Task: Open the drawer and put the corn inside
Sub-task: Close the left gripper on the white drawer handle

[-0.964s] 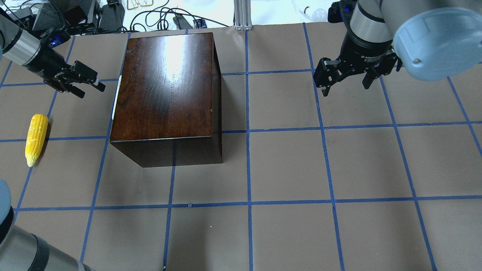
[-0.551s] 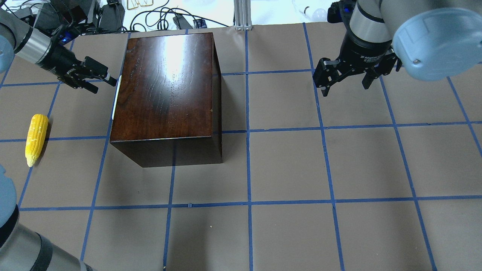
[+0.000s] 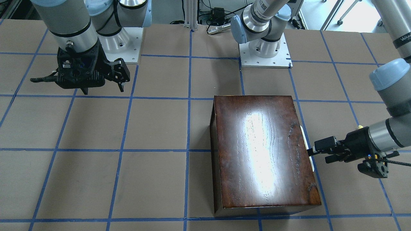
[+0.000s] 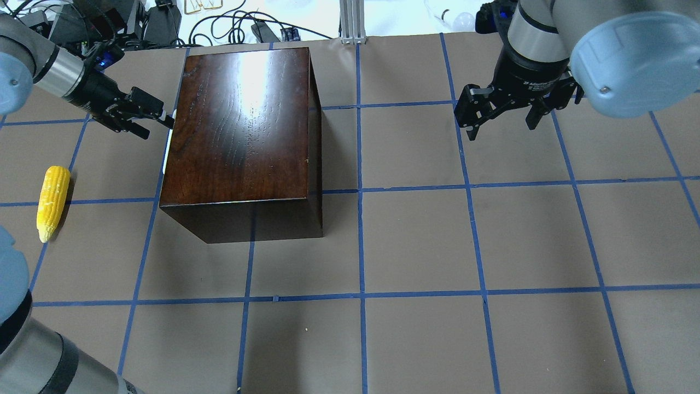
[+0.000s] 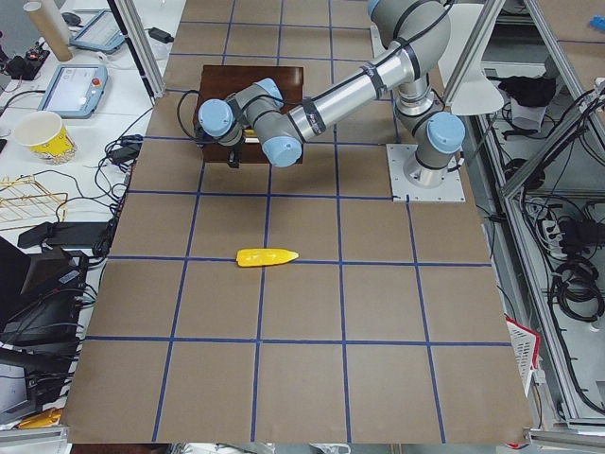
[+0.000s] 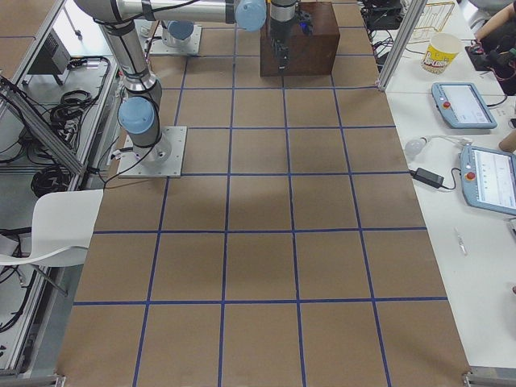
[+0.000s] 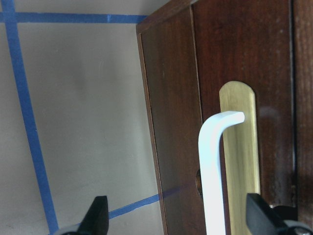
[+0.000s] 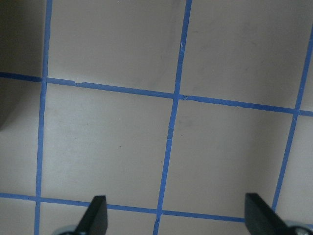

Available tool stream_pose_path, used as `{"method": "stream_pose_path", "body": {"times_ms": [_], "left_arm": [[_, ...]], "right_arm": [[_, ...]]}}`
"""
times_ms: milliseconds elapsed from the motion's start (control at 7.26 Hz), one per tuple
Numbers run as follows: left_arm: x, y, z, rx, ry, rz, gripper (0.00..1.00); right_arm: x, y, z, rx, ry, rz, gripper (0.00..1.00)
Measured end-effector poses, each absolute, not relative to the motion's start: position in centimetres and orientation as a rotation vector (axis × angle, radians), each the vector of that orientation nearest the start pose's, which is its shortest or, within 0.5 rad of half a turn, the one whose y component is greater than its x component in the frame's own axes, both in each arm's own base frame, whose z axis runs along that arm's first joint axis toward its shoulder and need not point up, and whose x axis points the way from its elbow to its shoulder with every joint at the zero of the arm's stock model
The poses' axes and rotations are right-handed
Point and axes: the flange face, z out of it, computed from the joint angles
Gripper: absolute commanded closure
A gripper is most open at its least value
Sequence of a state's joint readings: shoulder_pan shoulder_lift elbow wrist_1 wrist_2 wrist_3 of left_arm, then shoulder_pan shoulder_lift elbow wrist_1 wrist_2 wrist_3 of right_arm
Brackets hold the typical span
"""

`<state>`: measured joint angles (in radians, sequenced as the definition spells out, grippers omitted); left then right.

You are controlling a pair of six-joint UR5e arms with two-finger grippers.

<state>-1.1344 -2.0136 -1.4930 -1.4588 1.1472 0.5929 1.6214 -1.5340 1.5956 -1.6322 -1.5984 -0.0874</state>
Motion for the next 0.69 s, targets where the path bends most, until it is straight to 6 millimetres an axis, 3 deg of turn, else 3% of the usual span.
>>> {"method": "stream_pose_path", "body": {"times_ms": [689], "left_arm": [[10.3, -63.1, 27.7, 0.183, 3.615, 0.046, 0.0]], "right_arm": [[15.6, -50.0, 46.3, -0.218, 3.162, 0.002, 0.0]]}}
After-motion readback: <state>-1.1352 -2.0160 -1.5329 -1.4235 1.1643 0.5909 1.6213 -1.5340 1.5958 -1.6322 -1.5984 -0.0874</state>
